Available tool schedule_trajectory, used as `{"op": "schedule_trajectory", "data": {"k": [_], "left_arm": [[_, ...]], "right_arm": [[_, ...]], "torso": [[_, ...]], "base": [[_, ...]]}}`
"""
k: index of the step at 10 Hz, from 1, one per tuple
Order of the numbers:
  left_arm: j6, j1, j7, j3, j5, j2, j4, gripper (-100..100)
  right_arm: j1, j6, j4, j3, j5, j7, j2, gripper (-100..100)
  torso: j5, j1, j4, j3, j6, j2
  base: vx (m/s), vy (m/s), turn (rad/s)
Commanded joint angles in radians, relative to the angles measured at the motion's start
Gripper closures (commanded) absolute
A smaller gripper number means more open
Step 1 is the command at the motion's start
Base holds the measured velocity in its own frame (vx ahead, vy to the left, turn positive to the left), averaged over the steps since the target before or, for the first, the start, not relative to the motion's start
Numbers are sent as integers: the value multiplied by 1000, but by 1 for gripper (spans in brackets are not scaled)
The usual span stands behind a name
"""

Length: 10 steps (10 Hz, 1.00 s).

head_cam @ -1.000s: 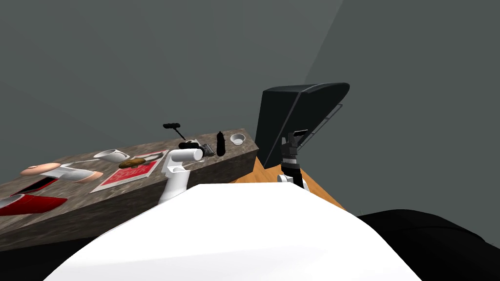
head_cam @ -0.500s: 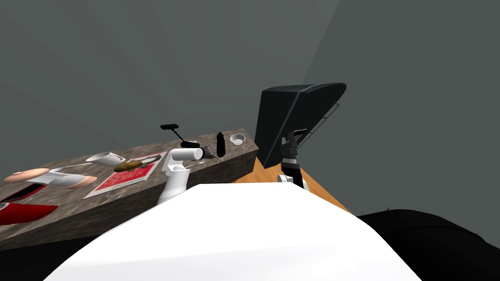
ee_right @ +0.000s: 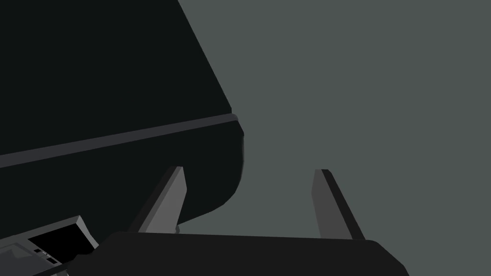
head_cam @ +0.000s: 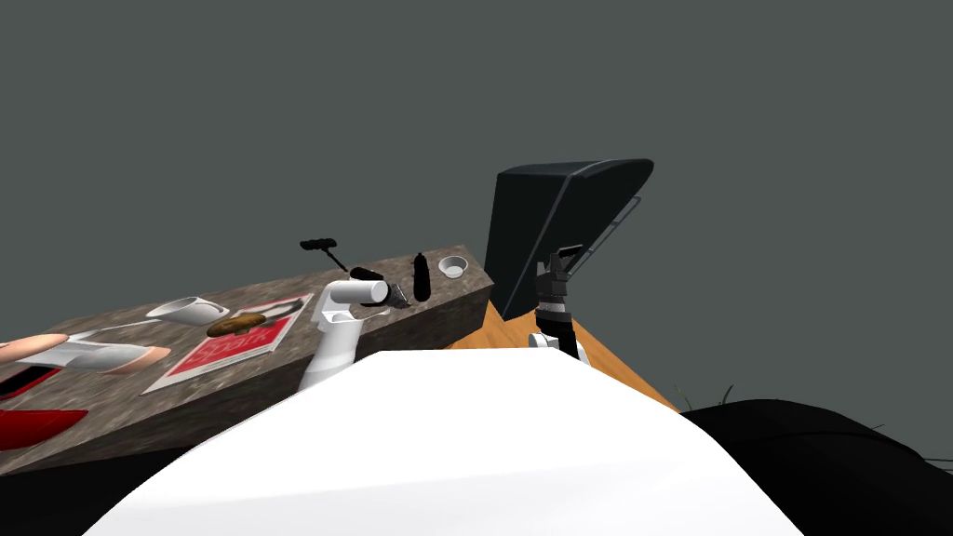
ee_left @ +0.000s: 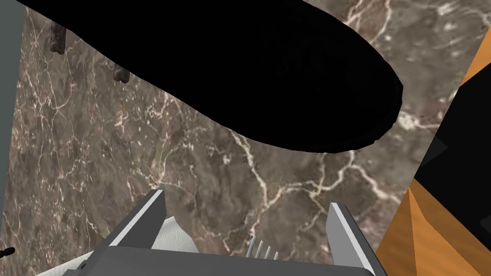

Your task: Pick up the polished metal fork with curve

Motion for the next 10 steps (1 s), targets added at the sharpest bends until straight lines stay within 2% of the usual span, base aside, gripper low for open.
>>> {"op": "schedule_trajectory", "data": {"k": [1,4,5,7,10], "left_arm": [[42,-7,3,-4,1,4,9,-100],[122,-20,11,-14,7,21,28,-100],[129,-20,11,-14,7,21,28,-100],[194,-30,16,-23,12,38,43,-100],[258,-39,19,-33,16,60,57,-100]], "right_arm": [[0,0,0,0,0,0,0,0],[0,0,0,0,0,0,0,0],[0,0,0,0,0,0,0,0],[0,0,0,0,0,0,0,0],[0,0,0,0,0,0,0,0]], "torso": [[0,0,0,0,0,0],[0,0,0,0,0,1],[0,0,0,0,0,0],[0,0,0,0,0,0],[0,1,0,0,0,0]], "base": [[10,34,-39],[4,39,-45],[11,34,-31],[9,41,-58],[11,51,-43]]}}
